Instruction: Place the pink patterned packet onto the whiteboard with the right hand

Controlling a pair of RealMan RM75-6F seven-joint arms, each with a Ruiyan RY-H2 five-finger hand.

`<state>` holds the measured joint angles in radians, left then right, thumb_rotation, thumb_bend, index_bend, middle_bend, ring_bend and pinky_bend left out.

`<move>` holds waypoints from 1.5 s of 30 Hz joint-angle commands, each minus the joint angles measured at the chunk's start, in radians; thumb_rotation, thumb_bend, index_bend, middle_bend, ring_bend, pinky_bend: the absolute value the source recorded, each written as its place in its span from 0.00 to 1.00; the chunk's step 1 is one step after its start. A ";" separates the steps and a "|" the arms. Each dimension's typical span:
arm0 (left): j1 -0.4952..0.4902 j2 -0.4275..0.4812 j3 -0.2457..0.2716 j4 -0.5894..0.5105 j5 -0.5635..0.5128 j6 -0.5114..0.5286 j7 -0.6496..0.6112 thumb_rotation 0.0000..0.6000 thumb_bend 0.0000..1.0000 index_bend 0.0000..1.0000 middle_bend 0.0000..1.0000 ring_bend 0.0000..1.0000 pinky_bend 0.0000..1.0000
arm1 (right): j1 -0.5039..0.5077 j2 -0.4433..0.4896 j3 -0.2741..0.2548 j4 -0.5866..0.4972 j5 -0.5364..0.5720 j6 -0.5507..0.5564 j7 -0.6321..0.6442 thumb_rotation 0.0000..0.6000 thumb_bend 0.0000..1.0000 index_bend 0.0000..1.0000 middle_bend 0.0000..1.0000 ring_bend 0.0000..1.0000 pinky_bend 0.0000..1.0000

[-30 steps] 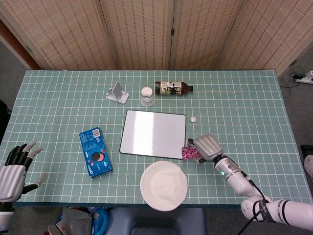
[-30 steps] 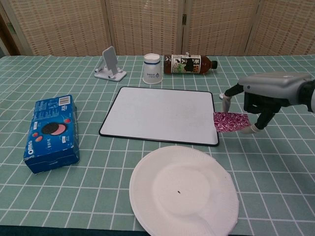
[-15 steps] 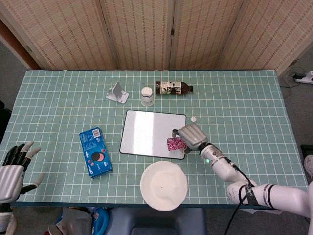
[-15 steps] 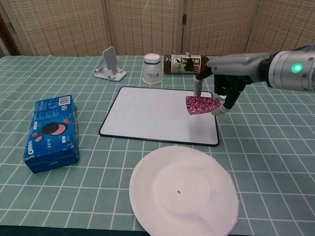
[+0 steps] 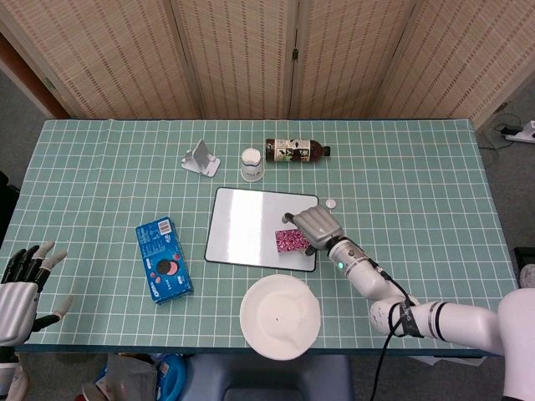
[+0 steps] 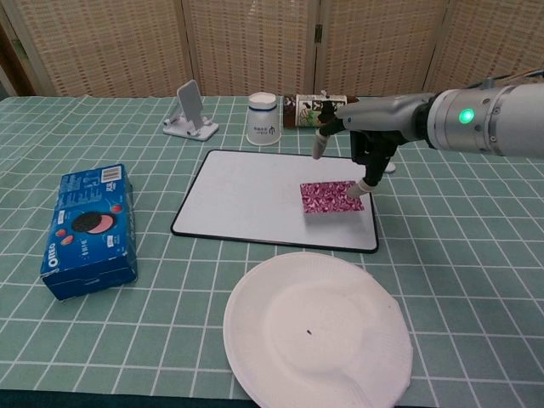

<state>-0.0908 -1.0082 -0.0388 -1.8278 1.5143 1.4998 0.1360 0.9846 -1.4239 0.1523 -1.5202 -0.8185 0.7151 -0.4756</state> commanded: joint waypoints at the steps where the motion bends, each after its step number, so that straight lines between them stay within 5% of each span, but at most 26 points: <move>1: -0.001 0.000 0.000 -0.001 0.001 0.000 0.000 1.00 0.29 0.16 0.07 0.04 0.00 | -0.002 0.011 -0.010 0.007 0.010 0.009 0.003 1.00 0.22 0.19 0.93 1.00 0.99; 14: -0.002 -0.001 -0.001 -0.008 0.004 0.001 0.011 1.00 0.29 0.16 0.07 0.04 0.00 | -0.009 0.030 -0.052 0.154 0.091 -0.039 0.044 1.00 0.23 0.19 0.93 1.00 0.99; 45: 0.005 -0.008 -0.003 0.028 -0.034 -0.010 0.000 1.00 0.29 0.16 0.07 0.04 0.00 | 0.112 -0.163 -0.092 0.568 0.192 -0.223 0.035 1.00 0.29 0.27 0.94 1.00 0.99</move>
<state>-0.0857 -1.0162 -0.0421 -1.7999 1.4807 1.4897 0.1357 1.0920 -1.5801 0.0622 -0.9630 -0.6320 0.4985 -0.4402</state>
